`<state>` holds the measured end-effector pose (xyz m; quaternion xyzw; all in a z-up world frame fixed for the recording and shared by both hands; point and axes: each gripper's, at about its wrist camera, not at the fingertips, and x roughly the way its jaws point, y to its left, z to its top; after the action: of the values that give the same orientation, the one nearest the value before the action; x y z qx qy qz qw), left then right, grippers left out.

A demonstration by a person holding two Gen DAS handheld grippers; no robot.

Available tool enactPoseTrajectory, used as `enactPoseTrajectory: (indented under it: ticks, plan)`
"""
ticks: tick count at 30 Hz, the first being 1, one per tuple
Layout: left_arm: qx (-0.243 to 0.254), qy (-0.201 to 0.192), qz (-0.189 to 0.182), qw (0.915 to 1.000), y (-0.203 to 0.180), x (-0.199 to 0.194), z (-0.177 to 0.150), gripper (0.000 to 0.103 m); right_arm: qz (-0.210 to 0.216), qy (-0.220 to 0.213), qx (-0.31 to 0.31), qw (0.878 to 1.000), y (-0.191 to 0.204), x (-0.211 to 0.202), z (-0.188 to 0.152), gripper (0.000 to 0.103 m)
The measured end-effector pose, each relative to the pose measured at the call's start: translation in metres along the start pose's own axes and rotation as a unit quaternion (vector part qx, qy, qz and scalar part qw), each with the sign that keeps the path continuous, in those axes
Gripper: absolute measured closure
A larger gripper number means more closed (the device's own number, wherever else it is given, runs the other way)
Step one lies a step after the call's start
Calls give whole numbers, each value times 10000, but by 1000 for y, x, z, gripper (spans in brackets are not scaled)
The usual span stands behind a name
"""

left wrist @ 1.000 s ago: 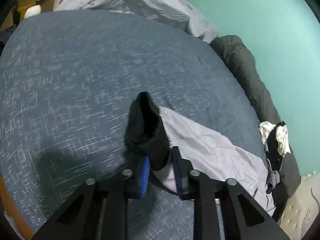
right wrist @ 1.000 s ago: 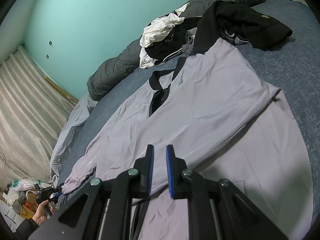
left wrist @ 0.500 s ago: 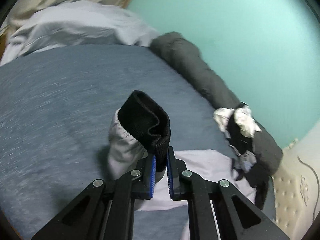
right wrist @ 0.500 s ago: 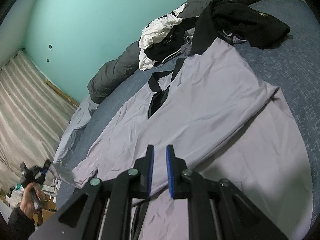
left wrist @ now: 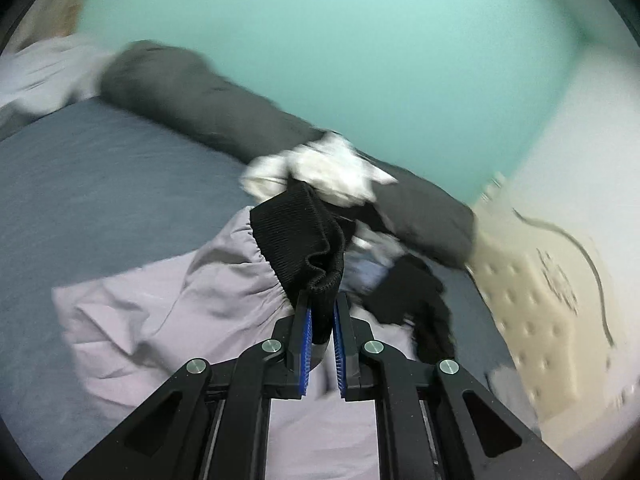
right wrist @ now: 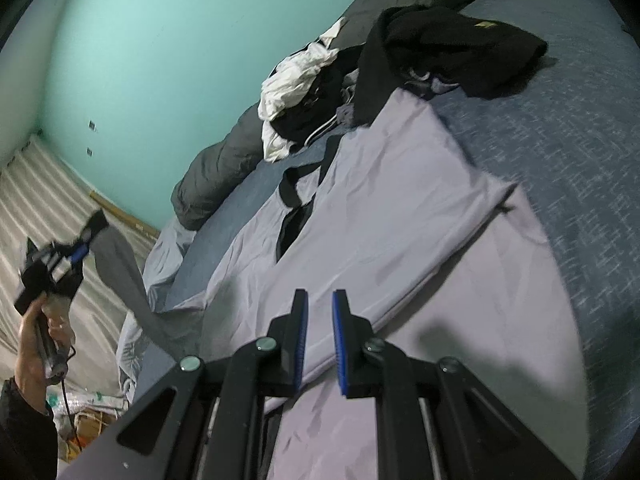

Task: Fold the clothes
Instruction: 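Close the right tool on the black cuff while the left tool releases it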

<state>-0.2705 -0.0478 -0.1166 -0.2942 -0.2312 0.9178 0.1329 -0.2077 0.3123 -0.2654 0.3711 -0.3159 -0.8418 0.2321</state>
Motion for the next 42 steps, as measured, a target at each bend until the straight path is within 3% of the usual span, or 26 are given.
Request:
enactPoseTrajectory:
  ticks: [3,7,13,17,21,22,24,25,27,30,33,37,39,42]
  plan:
    - [489,440,-388,9971,-55,41,-23,93,-17,-73,85,9999,-9,-8,7,92]
    - [1047,1252,-604,9847,-101,98,-91,93,-76,-137,199,9997,-22,-18,13,92]
    - [1354,2227,-537,9639,-103,153,-189,93,-135,30,354,9993,-37,-21,18,92]
    - [1263,2611,-512,9557,-89,161,-223,92,-85,223,419,9988,-39,-13,16,92]
    - [1354,2661,-516,9530,-88,157,-227,88,-41,395,420,9983,-37,-3,14,89]
    - [1377,2650,-528,9529,-88,152,-225,81,-27,448,446,9980,-37,0,13,79]
    - [1311,2638,-601,9537,-83,139,-221,69,11,539,524,9972,-38,6,11,69]
    - [1255,2630,-625,9545,-79,134,-219,61,26,577,557,9968,-38,10,10,69]
    - [1174,2619,-610,9560,-70,124,-215,55,103,626,624,9960,-38,15,8,69]
    - [1221,2575,-492,9573,-58,112,-210,55,213,677,688,9951,-36,21,7,68]
    - [1110,2488,-269,9618,-36,100,-204,55,-84,745,572,9955,-34,26,4,68]
    - [599,2286,3,9717,8,82,-195,55,-223,875,613,9940,-37,32,0,68]
    - [386,2211,124,9744,28,74,-193,55,-360,974,575,9929,-37,36,-2,68]
    - [187,2148,345,9759,54,65,-193,55,-245,1052,676,9918,-40,40,-6,68]
